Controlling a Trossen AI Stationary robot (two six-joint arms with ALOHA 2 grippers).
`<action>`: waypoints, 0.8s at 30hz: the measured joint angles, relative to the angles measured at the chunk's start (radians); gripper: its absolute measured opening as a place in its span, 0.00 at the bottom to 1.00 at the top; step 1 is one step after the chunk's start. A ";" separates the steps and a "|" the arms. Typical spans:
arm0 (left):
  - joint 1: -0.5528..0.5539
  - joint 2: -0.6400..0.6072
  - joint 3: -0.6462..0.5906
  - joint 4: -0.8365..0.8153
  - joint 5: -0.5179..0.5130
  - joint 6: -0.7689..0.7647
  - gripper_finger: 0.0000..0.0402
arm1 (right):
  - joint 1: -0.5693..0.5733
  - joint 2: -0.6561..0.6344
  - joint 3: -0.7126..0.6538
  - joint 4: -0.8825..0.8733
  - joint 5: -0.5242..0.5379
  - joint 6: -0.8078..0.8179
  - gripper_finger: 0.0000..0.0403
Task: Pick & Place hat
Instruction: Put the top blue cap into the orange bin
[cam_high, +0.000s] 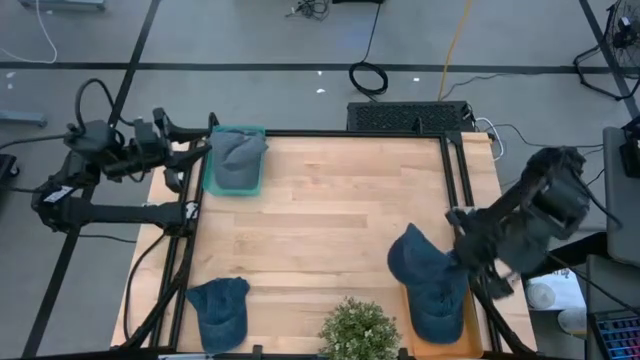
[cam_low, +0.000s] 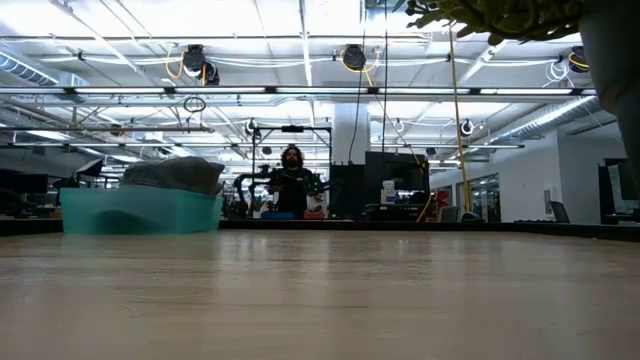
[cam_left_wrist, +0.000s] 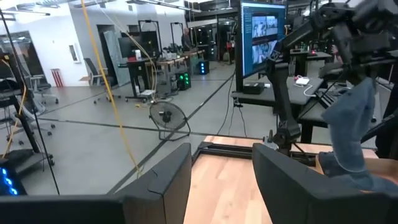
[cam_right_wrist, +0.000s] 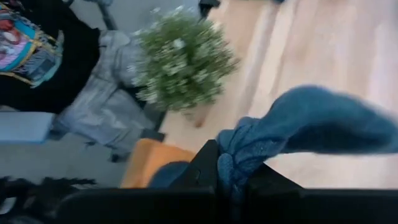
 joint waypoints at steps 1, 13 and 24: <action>0.000 0.000 0.000 0.000 0.000 0.000 0.44 | 0.028 0.011 0.000 0.000 0.000 0.040 0.00; 0.000 0.013 0.000 0.000 -0.001 0.001 0.44 | 0.222 0.136 0.000 -0.001 0.000 0.246 0.00; 0.000 0.018 0.000 0.000 -0.001 0.003 0.44 | 0.295 0.148 0.000 -0.029 -0.002 0.514 0.00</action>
